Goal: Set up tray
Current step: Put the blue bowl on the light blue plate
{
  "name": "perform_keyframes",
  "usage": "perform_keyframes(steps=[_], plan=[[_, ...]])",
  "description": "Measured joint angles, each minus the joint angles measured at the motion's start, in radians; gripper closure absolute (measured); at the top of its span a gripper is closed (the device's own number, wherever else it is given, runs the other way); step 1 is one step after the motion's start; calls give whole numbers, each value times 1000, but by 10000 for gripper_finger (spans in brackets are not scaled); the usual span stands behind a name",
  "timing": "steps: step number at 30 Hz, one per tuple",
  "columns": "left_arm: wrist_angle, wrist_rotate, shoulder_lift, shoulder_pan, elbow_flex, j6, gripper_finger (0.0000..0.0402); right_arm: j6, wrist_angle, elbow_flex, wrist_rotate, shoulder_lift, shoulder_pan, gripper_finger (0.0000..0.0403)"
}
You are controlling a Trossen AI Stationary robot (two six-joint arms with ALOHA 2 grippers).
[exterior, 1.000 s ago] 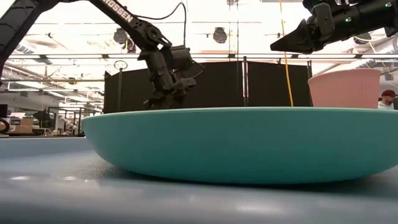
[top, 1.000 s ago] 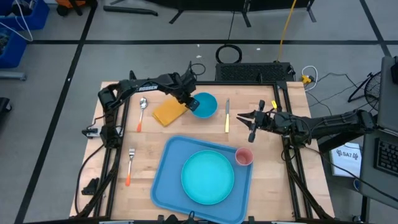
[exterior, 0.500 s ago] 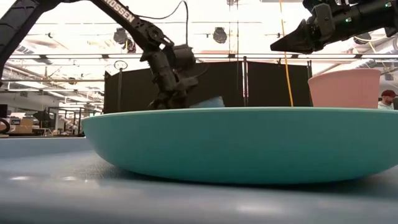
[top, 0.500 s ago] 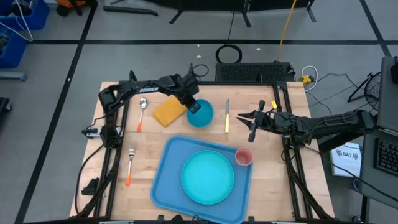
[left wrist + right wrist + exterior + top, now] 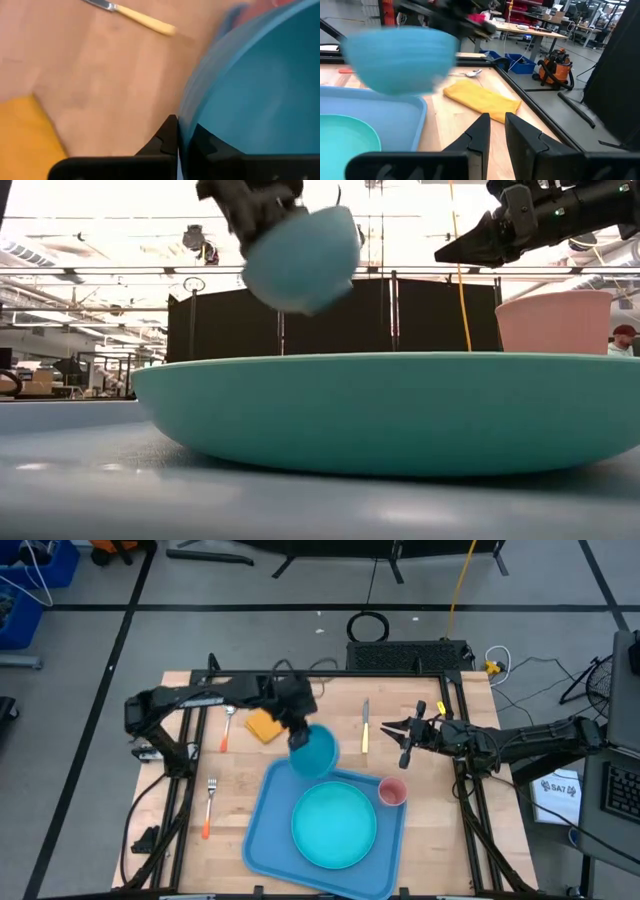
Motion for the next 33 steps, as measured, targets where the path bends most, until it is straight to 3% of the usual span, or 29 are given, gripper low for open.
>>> perform_keyframes(steps=[5, 11, 21, 33], plan=[[-49, -20, -33, -181, 0, -73, 394, 0, 5, 0, 0, 0, 0, 353], [-1, -50, 28, -321, 0, -156, 394, 13, 8, 0, 0, 0, 0, 353], [57, 13, 226, -348, 0, -205, 394, 27, 12, 0, 0, 0, 0, 353], [72, 9, 240, -351, 1, -288, 394, 26, 25, 0, 0, 0, 0, 353]])
